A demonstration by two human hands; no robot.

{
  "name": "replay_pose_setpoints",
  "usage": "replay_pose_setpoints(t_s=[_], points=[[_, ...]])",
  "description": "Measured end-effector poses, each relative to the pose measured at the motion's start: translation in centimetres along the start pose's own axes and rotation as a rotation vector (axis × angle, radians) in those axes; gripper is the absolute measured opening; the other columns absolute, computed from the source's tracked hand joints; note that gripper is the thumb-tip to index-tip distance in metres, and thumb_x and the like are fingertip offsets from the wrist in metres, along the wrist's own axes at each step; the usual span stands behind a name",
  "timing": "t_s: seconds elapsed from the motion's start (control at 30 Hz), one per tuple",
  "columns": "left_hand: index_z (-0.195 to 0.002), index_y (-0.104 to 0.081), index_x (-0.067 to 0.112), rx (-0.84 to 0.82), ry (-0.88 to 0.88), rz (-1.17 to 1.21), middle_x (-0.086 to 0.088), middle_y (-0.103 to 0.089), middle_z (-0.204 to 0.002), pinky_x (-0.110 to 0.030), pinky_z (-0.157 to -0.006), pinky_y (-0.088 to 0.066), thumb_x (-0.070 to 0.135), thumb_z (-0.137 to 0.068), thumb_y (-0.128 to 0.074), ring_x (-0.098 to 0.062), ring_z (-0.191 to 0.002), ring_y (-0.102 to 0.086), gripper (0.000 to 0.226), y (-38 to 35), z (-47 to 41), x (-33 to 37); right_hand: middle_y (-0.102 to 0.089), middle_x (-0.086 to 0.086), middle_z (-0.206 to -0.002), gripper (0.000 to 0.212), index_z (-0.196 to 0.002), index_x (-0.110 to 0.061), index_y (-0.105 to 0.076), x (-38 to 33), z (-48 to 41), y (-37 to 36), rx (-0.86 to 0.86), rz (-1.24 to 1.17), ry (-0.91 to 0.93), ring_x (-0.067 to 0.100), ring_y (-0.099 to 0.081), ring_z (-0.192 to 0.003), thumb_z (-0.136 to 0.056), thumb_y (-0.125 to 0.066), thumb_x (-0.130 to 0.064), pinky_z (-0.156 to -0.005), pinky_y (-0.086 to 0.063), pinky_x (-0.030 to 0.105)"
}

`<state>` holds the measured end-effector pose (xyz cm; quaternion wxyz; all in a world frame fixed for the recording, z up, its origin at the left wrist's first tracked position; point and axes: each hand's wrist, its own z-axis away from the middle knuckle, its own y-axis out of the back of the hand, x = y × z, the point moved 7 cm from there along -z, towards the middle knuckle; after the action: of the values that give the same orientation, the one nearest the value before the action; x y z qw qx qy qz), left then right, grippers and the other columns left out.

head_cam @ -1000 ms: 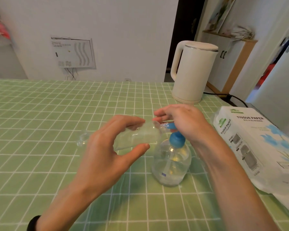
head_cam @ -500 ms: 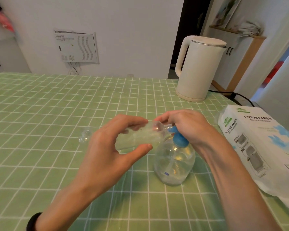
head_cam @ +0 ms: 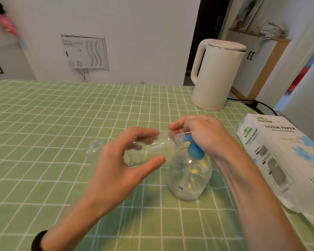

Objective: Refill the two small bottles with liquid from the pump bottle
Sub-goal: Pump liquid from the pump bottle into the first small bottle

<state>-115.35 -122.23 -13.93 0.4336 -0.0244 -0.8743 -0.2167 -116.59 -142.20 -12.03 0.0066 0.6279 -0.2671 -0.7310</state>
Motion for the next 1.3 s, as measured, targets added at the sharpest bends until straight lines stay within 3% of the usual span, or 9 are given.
replay_pose_setpoints(t_s=[0.17, 0.3, 0.43, 0.77, 0.87, 1.03, 1.13, 1.23, 1.3], points=[[-0.119, -0.071, 0.034, -0.009, 0.036, 0.012, 0.021, -0.075, -0.114, -0.028, -0.094, -0.056, 0.034, -0.078, -0.085, -0.006, -0.113, -0.072, 0.044, -0.2, 0.3, -0.3, -0.078, -0.012, -0.092, 0.041, -0.072, -0.029, -0.082, 0.6, 0.2, -0.4, -0.005, 0.015, -0.039, 0.002, -0.066, -0.092, -0.085, -0.048, -0.009, -0.090, -0.052, 0.031], [-0.119, -0.071, 0.034, -0.017, 0.049, 0.026, 0.020, -0.076, -0.114, -0.037, -0.095, -0.059, 0.034, -0.078, -0.085, -0.008, -0.113, -0.072, 0.043, -0.3, 0.4, -0.3, -0.078, -0.012, -0.089, 0.037, -0.077, -0.025, -0.082, 0.5, 0.2, -0.2, 0.007, 0.007, -0.034, -0.002, -0.067, -0.085, -0.089, -0.050, -0.013, -0.078, -0.047, 0.024], [-0.120, -0.070, 0.036, -0.006, 0.037, 0.054, 0.020, -0.076, -0.115, -0.033, -0.093, -0.058, 0.045, -0.078, -0.080, -0.010, -0.113, -0.072, 0.044, -0.2, 0.3, -0.2, -0.080, -0.012, -0.083, 0.036, -0.087, -0.024, -0.081, 0.2, 0.1, 0.2, 0.030, 0.016, -0.006, -0.008, -0.067, -0.074, -0.094, -0.047, -0.015, -0.070, -0.043, 0.017], [-0.121, -0.070, 0.035, -0.026, 0.046, 0.043, 0.022, -0.075, -0.116, -0.029, -0.095, -0.058, 0.044, -0.079, -0.080, -0.006, -0.114, -0.072, 0.044, -0.2, 0.3, -0.4, -0.075, -0.017, -0.091, 0.036, -0.082, -0.023, -0.082, 0.6, 0.3, -0.4, -0.003, 0.016, -0.032, -0.005, -0.064, -0.085, -0.090, -0.049, -0.012, -0.071, -0.043, 0.018], [-0.121, -0.070, 0.037, -0.022, 0.040, 0.046, 0.022, -0.075, -0.116, -0.030, -0.094, -0.057, 0.046, -0.079, -0.079, -0.008, -0.114, -0.072, 0.045, -0.2, 0.4, -0.3, -0.075, -0.020, -0.081, 0.032, -0.085, -0.025, -0.082, 0.6, 0.3, 0.0, 0.011, 0.044, -0.034, -0.008, -0.065, -0.079, -0.093, -0.052, -0.018, -0.067, -0.041, 0.018], [-0.121, -0.069, 0.038, -0.024, 0.036, 0.050, 0.020, -0.075, -0.116, -0.033, -0.093, -0.059, 0.045, -0.079, -0.079, -0.010, -0.114, -0.072, 0.044, -0.3, 0.3, -0.4, -0.077, -0.015, -0.090, 0.029, -0.083, -0.024, -0.082, 0.4, 0.2, 0.3, 0.009, 0.084, -0.056, 0.004, -0.067, -0.090, -0.093, -0.055, -0.029, -0.072, -0.046, 0.024], [-0.122, -0.069, 0.039, -0.034, 0.032, 0.050, 0.021, -0.075, -0.116, -0.031, -0.093, -0.059, 0.046, -0.079, -0.079, -0.009, -0.114, -0.072, 0.044, -0.3, 0.2, -0.3, -0.074, -0.025, -0.075, 0.033, -0.079, -0.024, -0.082, 0.3, 0.0, 0.3, -0.011, 0.124, -0.046, -0.002, -0.067, -0.078, -0.094, -0.053, -0.027, -0.066, -0.045, 0.020], [-0.123, -0.070, 0.035, -0.042, 0.039, 0.055, 0.019, -0.076, -0.116, -0.031, -0.095, -0.058, 0.046, -0.079, -0.079, -0.010, -0.114, -0.072, 0.045, -0.4, 0.2, -0.6, -0.060, -0.037, -0.053, 0.039, -0.079, -0.022, -0.081, 0.3, -0.2, -0.4, -0.061, 0.191, -0.015, -0.021, -0.056, -0.058, -0.095, -0.046, -0.015, -0.048, -0.040, 0.002], [-0.123, -0.070, 0.034, -0.041, 0.046, 0.053, 0.019, -0.076, -0.116, -0.031, -0.095, -0.058, 0.046, -0.079, -0.079, -0.010, -0.114, -0.072, 0.046, -0.4, 0.2, -0.7, -0.056, -0.037, -0.047, 0.038, -0.084, -0.017, -0.081, 0.6, -0.2, -0.7, -0.085, 0.188, -0.024, -0.023, -0.054, -0.051, -0.096, -0.046, -0.011, -0.045, -0.036, -0.001]])
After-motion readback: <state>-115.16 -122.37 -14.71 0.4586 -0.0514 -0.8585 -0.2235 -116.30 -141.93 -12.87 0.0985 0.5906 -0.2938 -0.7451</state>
